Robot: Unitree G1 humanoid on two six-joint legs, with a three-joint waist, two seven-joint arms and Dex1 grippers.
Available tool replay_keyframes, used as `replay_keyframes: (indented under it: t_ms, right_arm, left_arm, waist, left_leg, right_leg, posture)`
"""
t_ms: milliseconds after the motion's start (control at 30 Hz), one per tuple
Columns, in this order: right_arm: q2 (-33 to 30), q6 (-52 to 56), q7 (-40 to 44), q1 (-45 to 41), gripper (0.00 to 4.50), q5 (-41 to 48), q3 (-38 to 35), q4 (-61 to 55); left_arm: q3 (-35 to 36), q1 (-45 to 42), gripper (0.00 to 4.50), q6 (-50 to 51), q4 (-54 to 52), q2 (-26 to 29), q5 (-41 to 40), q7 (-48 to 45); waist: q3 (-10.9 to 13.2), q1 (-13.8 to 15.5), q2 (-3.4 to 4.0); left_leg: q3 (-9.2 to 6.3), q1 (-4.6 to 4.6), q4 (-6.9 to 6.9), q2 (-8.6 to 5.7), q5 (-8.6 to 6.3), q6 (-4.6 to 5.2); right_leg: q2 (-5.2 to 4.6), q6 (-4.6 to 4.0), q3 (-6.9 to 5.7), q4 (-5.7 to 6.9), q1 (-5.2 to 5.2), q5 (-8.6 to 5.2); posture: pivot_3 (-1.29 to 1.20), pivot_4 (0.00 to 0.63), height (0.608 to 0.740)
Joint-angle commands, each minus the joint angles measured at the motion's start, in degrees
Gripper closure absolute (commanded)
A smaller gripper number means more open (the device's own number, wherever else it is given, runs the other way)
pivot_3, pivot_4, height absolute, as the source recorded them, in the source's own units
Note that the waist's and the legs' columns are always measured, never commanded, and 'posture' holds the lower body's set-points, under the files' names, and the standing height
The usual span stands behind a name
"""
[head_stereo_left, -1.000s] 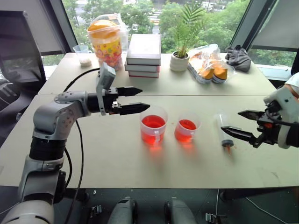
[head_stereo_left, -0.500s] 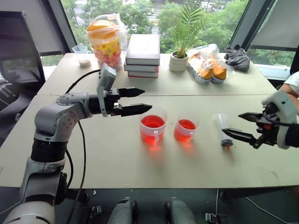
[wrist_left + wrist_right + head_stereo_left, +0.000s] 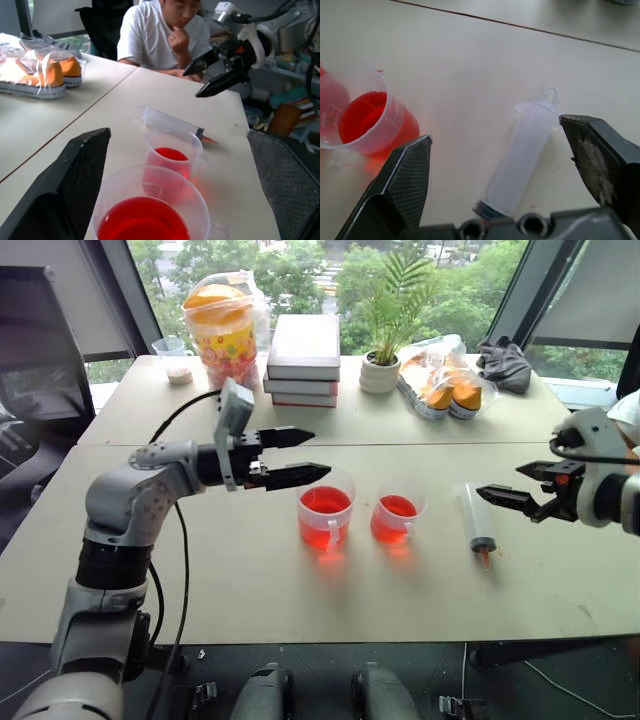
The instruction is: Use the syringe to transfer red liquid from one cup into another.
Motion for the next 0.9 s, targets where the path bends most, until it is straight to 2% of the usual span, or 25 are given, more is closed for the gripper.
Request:
replay_keyframes:
  t_ms: [33,167,400,800,900]
  right_arm:
    - [3.45,6.05,-3.7,-9.14,0.03,-4.04,4.31,10.58]
    - [7.01,8.34,-5.57,-17.61,0.03,-8.55,8.95,22.64]
    - [10.65,4.14,-1.68,-24.61,0.03,-14.17,18.9,38.85]
    - [16.05,-2.73,6.54,-32.07,0.03,-22.02,28.0,54.05]
    - [16.46,-3.73,8.5,-32.08,0.8,-24.15,30.59,55.3]
  left_arm:
    - [0.69,-0.02,0.0,-1.33,-1.47,0.0,0.18,0.28]
    - [0.79,0.41,0.0,-1.9,-1.68,-0.94,0.44,0.97]
    - [2.09,2.39,0.0,-2.94,-3.76,-1.91,0.35,3.74]
    - [3.49,4.02,0.0,-2.55,-6.81,-2.14,-0.9,7.22]
    - [3.96,3.34,0.0,-2.23,-6.82,-2.44,-1.66,7.98]
  waist:
    - [0.0,0.03,0.02]
    - [0.0,0.12,0.02]
    - [0.0,-0.02,0.02]
    - [0.0,0.08,0.02]
    - [-0.01,0.02,0.02]
  left_leg:
    - [-0.02,-0.02,0.0,0.0,0.0,0.0]
    - [0.04,-0.14,-0.06,-0.02,0.0,0.0]
    - [0.07,-0.17,-0.06,-0.08,-0.01,0.01]
    - [0.06,-0.15,-0.07,-0.06,-0.01,0.01]
    - [0.06,-0.15,-0.07,-0.06,-0.01,0.01]
  right_leg:
    - [0.0,0.0,0.0,0.0,0.0,0.0]
    - [-0.02,0.01,0.01,0.0,-0.17,0.01]
    - [0.0,0.02,0.0,-0.05,-0.16,0.01]
    - [0.07,0.02,-0.01,0.01,-0.19,0.01]
    - [0.06,0.02,-0.01,0.0,-0.18,0.01]
  posture:
    - [0.0,0.15,0.74]
    - [0.0,0.15,0.74]
    - [0.0,0.15,0.74]
    - [0.0,0.15,0.74]
    - [0.0,0.15,0.74]
